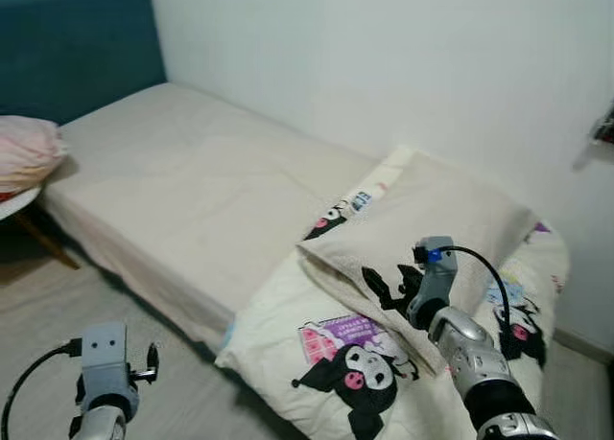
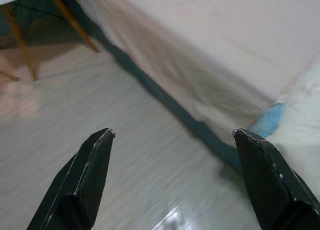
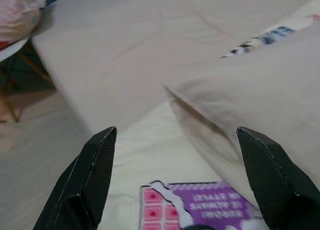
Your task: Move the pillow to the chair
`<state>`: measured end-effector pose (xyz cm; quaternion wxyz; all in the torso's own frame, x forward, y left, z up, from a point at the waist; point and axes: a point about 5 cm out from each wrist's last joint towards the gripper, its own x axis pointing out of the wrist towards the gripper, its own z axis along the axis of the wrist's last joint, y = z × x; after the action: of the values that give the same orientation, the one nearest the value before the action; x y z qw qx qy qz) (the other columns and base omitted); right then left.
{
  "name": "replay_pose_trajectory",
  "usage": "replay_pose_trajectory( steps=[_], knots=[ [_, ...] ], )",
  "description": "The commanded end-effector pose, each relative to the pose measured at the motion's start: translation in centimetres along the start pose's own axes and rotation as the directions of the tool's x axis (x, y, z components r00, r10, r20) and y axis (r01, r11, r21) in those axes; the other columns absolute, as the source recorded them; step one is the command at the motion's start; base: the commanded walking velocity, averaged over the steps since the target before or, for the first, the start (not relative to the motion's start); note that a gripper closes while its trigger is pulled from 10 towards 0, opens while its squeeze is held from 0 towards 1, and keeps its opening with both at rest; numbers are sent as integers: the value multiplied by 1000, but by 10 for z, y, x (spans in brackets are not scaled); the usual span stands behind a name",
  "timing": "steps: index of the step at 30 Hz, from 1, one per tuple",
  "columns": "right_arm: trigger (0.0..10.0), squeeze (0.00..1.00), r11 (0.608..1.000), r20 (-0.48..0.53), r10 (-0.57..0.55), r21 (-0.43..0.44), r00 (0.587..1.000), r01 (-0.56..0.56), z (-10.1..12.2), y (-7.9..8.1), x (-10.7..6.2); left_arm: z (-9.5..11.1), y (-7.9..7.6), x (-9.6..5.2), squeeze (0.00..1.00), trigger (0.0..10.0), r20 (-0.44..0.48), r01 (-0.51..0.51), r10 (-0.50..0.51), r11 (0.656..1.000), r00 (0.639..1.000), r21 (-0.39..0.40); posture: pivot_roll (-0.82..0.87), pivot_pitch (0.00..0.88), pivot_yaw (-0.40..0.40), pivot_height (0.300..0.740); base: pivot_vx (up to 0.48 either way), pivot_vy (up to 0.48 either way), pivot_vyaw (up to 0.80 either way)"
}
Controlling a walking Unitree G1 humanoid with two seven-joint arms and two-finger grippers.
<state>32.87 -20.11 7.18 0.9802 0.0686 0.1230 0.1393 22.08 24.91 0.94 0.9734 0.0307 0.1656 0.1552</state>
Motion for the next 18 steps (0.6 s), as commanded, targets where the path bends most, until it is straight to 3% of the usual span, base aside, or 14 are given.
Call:
replay_pose_trajectory(
  steps=[1, 5, 9, 18],
  knots=[
    [10000, 0, 1000, -4, -18, -8, 1000, 18, -1, -3, -1, -2, -2, -1, 0, 10000, -13, 3, -3, 1000, 1000, -6, -36, 0, -112, 740, 0, 0, 775],
    [10000, 0, 999, 6, -40, 0, 999, 40, 0, -6, -1, -3, -2, -2, 0, 10000, -15, 5, -5, 1000, 1000, -6, -35, 0, -115, 740, 0, 0, 780],
    [10000, 0, 994, -12, -110, 2, 994, 110, 0, -11, 0, -3, -2, -4, 0, 10000, -12, 11, -12, 1000, 1000, -12, -30, 0, -117, 740, 0, 0, 0],
    [10000, 0, 985, -38, -170, -23, 985, 169, -2, -17, -1, -2, -4, -6, 0, 10000, -15, 30, -30, 999, 999, -16, -29, 0, -121, 740, 0, -480, 0]
  ],
)
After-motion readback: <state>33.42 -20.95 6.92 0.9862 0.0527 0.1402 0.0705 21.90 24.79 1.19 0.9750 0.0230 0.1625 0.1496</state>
